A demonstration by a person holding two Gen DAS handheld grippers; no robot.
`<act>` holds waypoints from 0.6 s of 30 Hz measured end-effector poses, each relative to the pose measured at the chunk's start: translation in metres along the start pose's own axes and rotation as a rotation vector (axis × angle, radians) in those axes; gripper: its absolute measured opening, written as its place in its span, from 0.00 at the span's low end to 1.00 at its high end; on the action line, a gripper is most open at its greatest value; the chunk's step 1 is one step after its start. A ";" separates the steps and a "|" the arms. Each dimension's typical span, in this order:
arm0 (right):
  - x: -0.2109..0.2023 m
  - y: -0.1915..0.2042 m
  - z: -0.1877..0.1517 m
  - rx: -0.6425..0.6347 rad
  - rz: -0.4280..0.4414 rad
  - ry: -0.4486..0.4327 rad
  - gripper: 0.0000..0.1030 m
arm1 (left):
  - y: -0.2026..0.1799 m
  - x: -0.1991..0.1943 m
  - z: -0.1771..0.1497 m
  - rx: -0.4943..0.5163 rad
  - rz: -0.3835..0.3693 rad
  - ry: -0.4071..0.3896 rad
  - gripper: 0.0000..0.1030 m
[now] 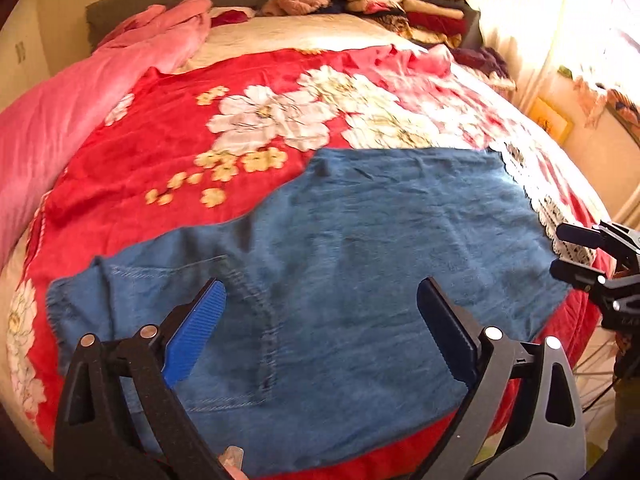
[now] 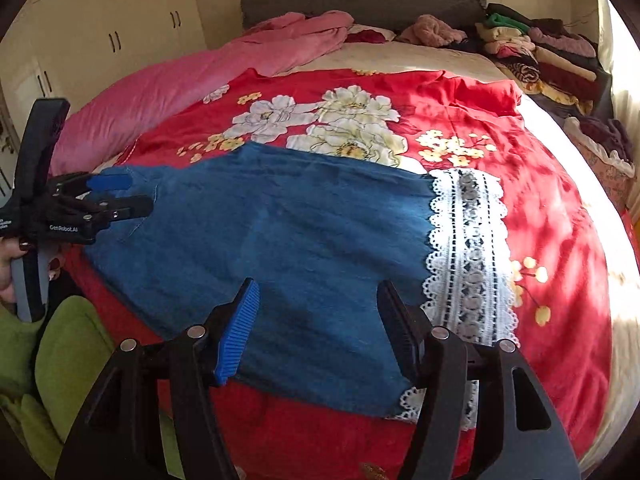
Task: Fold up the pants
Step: 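Press and smooth the denim pants flat with both tools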
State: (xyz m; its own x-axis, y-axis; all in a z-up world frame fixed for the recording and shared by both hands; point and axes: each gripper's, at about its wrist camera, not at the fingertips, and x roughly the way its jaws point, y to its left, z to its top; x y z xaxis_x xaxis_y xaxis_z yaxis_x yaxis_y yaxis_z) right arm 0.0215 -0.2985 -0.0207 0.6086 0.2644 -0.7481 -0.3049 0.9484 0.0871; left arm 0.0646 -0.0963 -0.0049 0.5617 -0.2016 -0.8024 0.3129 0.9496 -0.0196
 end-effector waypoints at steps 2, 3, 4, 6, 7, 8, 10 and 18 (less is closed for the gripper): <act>0.009 0.000 -0.004 -0.006 -0.017 0.030 0.58 | -0.007 0.015 0.001 0.029 0.007 0.029 0.87; 0.014 -0.004 -0.008 0.004 -0.026 0.054 0.58 | -0.008 0.023 -0.001 0.038 0.023 0.053 0.87; 0.020 -0.008 -0.012 0.017 -0.030 0.087 0.58 | -0.009 0.031 -0.004 0.049 0.037 0.074 0.87; 0.029 -0.019 -0.020 0.052 -0.026 0.130 0.58 | -0.008 0.042 -0.010 0.054 0.067 0.111 0.90; 0.029 -0.024 -0.023 0.069 -0.009 0.125 0.58 | -0.005 0.047 -0.014 0.042 0.058 0.121 0.90; 0.027 -0.026 -0.024 0.080 0.002 0.118 0.58 | -0.003 0.047 -0.015 0.029 0.048 0.118 0.90; 0.022 -0.026 -0.022 0.091 0.013 0.108 0.58 | -0.002 0.044 -0.015 0.027 0.046 0.109 0.90; -0.015 -0.030 -0.011 0.136 0.009 -0.013 0.87 | -0.003 0.015 -0.012 0.002 0.025 0.039 0.91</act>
State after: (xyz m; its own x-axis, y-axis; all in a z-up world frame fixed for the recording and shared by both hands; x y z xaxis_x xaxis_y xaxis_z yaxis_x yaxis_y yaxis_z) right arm 0.0134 -0.3332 -0.0194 0.6165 0.2740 -0.7382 -0.2089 0.9608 0.1822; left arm 0.0628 -0.0992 -0.0246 0.5386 -0.1687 -0.8255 0.3007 0.9537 0.0013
